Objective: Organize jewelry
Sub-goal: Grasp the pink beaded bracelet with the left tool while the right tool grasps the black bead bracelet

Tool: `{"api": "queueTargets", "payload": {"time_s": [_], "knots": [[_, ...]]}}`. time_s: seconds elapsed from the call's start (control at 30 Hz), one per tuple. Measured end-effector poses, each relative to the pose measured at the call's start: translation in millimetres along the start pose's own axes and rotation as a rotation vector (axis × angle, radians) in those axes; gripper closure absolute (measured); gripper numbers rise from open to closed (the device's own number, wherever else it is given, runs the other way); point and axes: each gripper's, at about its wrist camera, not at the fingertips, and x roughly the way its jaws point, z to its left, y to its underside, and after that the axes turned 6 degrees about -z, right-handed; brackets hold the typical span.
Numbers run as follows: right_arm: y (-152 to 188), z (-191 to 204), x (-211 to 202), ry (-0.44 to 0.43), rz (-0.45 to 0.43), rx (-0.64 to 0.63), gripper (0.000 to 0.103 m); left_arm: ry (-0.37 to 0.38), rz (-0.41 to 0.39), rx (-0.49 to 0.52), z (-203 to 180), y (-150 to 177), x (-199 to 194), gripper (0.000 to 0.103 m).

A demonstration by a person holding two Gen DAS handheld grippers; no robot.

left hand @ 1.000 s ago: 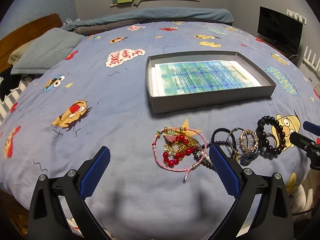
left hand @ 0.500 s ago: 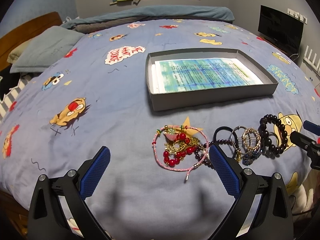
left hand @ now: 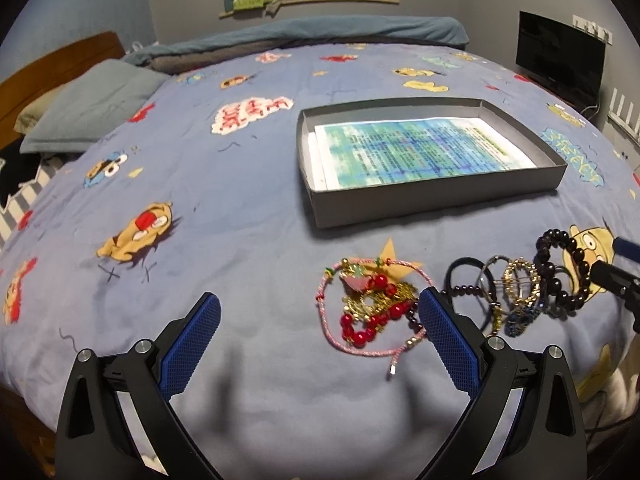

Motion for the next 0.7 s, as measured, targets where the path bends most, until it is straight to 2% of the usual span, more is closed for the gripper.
{"api": "queueTargets", "payload": {"time_s": [0.1, 0.2, 0.37, 0.5, 0.57, 0.7], "knots": [[0, 2, 2, -0.011, -0.008, -0.032, 0.005, 0.007, 0.011, 0.009, 4, 2, 8, 0.005], [1, -3, 5, -0.047, 0.003, -0.012, 0.005, 0.011, 0.019, 0.014, 9, 4, 13, 0.005], [0, -9, 7, -0.067, 0.000, -0.003, 0.005, 0.042, -0.012, 0.020, 22, 5, 15, 0.005], [-2, -14, 10, -0.076, -0.004, 0.004, 0.006, 0.068, 0.006, 0.026, 26, 6, 20, 0.008], [-3, -15, 12, -0.069, -0.002, 0.005, 0.013, 0.069, 0.003, 0.034, 26, 7, 21, 0.010], [-3, -16, 17, -0.065, 0.016, 0.008, 0.031, 0.085, 0.007, 0.050, 25, 7, 23, 0.025]]}}
